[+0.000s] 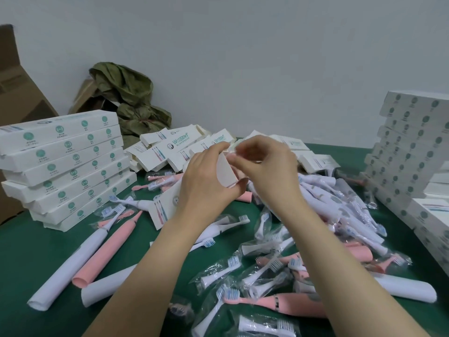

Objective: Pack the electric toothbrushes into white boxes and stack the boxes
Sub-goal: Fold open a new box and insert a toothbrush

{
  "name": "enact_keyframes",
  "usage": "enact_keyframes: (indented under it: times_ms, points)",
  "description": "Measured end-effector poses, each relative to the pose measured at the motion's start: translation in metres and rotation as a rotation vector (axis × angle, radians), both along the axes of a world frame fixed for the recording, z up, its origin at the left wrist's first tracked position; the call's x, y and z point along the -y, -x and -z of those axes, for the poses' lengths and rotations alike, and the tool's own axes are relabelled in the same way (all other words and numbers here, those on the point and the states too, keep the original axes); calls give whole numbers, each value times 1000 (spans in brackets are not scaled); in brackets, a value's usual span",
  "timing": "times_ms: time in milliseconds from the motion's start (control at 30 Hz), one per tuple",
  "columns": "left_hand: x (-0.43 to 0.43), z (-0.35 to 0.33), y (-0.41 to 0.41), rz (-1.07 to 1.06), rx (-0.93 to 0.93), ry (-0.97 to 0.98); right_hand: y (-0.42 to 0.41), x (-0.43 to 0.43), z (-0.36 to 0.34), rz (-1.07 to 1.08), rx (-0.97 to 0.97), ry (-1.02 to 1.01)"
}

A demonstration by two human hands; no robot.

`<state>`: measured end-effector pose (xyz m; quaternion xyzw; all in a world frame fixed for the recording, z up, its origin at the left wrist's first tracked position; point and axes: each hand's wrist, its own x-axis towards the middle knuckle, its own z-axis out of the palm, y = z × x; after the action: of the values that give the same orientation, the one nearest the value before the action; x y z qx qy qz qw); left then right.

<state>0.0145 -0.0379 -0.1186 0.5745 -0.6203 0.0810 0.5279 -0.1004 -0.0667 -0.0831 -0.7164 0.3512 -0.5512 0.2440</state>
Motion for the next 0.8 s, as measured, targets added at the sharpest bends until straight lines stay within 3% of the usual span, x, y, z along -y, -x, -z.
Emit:
enact_keyframes:
  times_ms: [67, 133, 200, 267, 333, 567, 800]
  points:
    - [0, -2, -1, 12, -18, 8, -8, -1, 6, 47, -254, 199]
    - [1, -4, -1, 19, -9, 9, -9, 3, 8, 25, -446, 222]
    - [1, -4, -1, 2, 7, 18, -4, 5, 6, -110, -365, 88]
    - [0, -3, -4, -24, 13, 35, 2, 1, 4, -219, -125, -82]
    - [-1, 1, -6, -29, 23, 37, 13, 4, 5, -191, -1, -196]
    - [2, 5, -2, -5, 99, 35, 63, 14, 25, -149, -424, -438]
    - [-7, -7, -15, -130, -175, 224, 66, 21, 44, 21, -713, -395]
